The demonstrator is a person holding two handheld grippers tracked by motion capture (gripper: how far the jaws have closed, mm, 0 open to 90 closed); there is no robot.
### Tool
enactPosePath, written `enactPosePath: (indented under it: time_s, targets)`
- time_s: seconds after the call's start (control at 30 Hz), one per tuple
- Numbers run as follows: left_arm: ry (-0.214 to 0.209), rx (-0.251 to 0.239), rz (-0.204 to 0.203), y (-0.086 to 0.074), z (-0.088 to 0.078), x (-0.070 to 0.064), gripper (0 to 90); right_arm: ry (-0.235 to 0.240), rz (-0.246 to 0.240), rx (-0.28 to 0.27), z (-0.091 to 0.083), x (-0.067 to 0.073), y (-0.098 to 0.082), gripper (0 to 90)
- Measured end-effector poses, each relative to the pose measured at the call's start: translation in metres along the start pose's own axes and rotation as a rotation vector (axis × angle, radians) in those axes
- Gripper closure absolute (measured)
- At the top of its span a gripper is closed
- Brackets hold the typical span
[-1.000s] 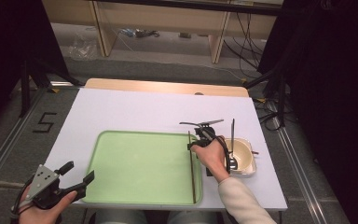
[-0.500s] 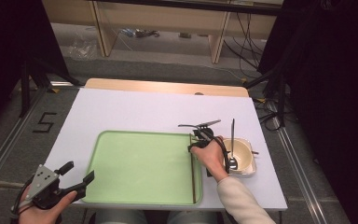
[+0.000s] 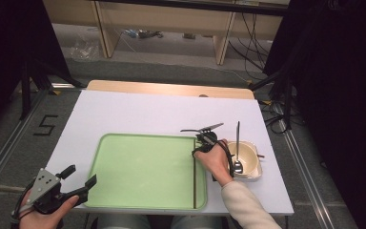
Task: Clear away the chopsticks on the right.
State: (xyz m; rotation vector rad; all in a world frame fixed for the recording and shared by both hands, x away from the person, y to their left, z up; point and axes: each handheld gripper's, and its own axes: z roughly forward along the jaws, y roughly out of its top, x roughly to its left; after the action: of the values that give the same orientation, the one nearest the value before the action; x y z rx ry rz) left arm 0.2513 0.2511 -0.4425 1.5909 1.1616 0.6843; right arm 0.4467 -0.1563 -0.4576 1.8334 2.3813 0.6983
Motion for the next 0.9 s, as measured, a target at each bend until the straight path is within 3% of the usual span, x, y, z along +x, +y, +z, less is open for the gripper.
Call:
enactPosePath:
  time_s: [0.27,0.33,0.53,0.57,0.67,0.7,0.77,0.9]
  targets:
    - [0.000,0.000,0.001,0.000,0.000,0.000,20.2,-0.024,-0.020,-0.004,0.000,0.000,0.000,74.8]
    - [0.000,0.000,0.000,0.000,0.000,0.000,20.1,-0.041,-0.044,-0.027,0.001,-0.002,0.000,74.4]
    - [0.000,0.000,-0.001,0.000,0.000,0.000,20.2,-0.050,-0.076,-0.028,-0.001,-0.001,0.002,71.4]
    - [0.001,0.000,-0.001,0.000,0.000,0.000,20.3,-0.035,-0.068,-0.025,-0.003,0.001,0.001,70.7]
    - [0.001,0.001,0.000,0.000,0.000,0.000,20.4,-0.054,-0.085,-0.024,-0.005,0.001,0.002,68.4]
    - [0.001,0.001,-0.001,0.000,0.000,0.000,20.4,-0.035,-0.086,-0.022,-0.008,0.002,0.002,67.6]
    - [0.001,0.001,-0.001,0.000,0.000,0.000,20.4,-0.055,-0.106,-0.029,-0.010,0.002,0.003,66.0]
    - [0.002,0.002,-0.001,0.000,0.000,0.000,20.4,-0.051,-0.122,-0.039,-0.019,0.001,0.006,65.5]
